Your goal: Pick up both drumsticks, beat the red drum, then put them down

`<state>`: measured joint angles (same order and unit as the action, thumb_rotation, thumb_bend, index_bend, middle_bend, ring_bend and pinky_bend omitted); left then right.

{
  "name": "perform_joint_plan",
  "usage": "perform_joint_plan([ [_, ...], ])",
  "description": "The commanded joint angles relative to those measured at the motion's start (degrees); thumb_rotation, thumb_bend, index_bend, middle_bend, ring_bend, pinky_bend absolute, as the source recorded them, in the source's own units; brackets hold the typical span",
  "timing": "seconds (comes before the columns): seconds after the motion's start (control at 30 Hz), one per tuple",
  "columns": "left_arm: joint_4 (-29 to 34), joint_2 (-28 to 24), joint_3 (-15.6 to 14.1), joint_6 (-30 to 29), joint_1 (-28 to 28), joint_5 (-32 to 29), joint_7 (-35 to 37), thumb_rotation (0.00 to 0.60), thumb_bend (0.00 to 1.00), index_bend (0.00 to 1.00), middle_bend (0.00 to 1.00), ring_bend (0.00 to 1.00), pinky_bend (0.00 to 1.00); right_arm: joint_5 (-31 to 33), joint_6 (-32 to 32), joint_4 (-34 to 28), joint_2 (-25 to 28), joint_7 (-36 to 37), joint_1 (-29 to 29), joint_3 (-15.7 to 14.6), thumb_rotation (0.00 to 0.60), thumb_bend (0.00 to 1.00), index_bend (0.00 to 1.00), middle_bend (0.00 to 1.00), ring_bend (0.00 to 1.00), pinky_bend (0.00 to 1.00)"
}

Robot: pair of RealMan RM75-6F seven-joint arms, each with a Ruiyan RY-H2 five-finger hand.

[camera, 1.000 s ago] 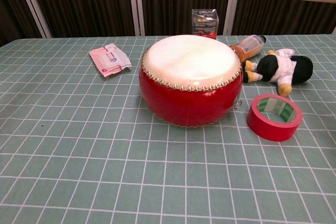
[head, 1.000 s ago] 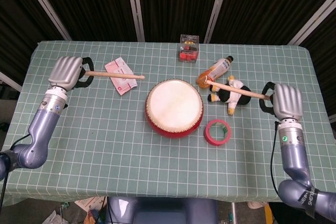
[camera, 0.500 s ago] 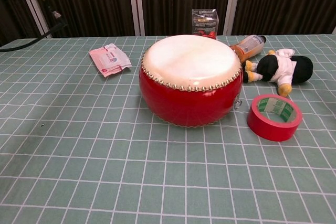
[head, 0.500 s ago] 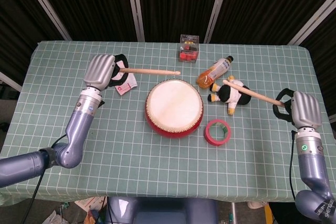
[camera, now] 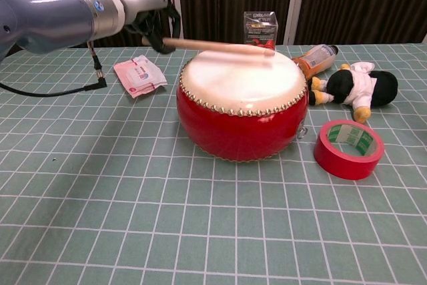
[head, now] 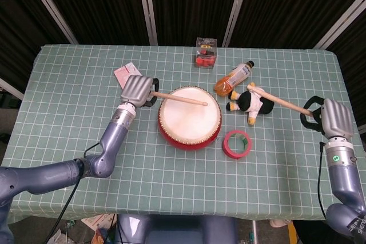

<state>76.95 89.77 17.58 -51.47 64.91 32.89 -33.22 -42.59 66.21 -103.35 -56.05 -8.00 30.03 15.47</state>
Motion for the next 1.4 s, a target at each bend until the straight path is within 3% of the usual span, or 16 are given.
perform_joint_plan([
  [0.03, 0.6, -3.6, -9.8, 7.8, 9.2, -25.3, -21.1, 0.600, 0.56, 0.75, 1.00, 1.00, 1.00, 0.2, -0.2, 0.0, 0.1, -0.1, -0.1, 0.0, 0.600, 0.60, 1.00, 1.00, 1.00, 0.99],
  [0.1, 2.3, -5.3, -9.1, 5.5, 11.1, -30.5, -22.5, 0.600, 0.56, 0.75, 1.00, 1.00, 1.00, 0.4, -0.3, 0.1, 0.2, -0.2, -0.3, 0.1, 0.600, 0.60, 1.00, 1.00, 1.00, 0.99],
  [0.17, 3.1, -6.4, -7.0, 3.8, 10.8, -29.6, -19.7, 0.600, 0.56, 0.75, 1.00, 1.00, 1.00, 0.4, -0.2, 0.1, 0.2, -0.3, -0.4, 0.2, 0.600, 0.60, 1.00, 1.00, 1.00, 0.99],
  [0.3, 4.7, -8.0, -2.2, -0.6, 7.2, -18.3, -9.3, 0.600, 0.56, 0.75, 1.00, 1.00, 1.00, 0.1, 0.3, 0.0, 0.0, -0.9, -0.6, 0.3, 0.600, 0.60, 1.00, 1.00, 1.00, 0.99],
  [0.5, 10.0, -11.9, 1.7, -6.0, 1.7, -5.6, 2.4, 0.600, 0.56, 0.75, 1.00, 1.00, 1.00, -1.1, 1.2, 0.0, -0.8, -1.6, -0.8, 0.3, 0.600, 0.60, 1.00, 1.00, 1.00, 0.99],
  [0.83, 19.2, -22.6, 1.5, -8.3, -6.4, 2.1, 9.3, 0.600, 0.56, 0.75, 1.00, 1.00, 1.00, -4.6, 1.7, 0.7, -2.3, 0.7, -1.2, 1.2, 0.600, 0.60, 1.00, 1.00, 1.00, 0.99],
  [1.4, 18.7, -28.8, 2.6, -3.7, -10.0, 5.5, 16.2, 0.600, 0.56, 0.75, 1.00, 1.00, 1.00, -5.8, -0.2, -0.8, -5.2, -7.9, 6.8, 4.8, 0.600, 0.60, 1.00, 1.00, 1.00, 0.99],
])
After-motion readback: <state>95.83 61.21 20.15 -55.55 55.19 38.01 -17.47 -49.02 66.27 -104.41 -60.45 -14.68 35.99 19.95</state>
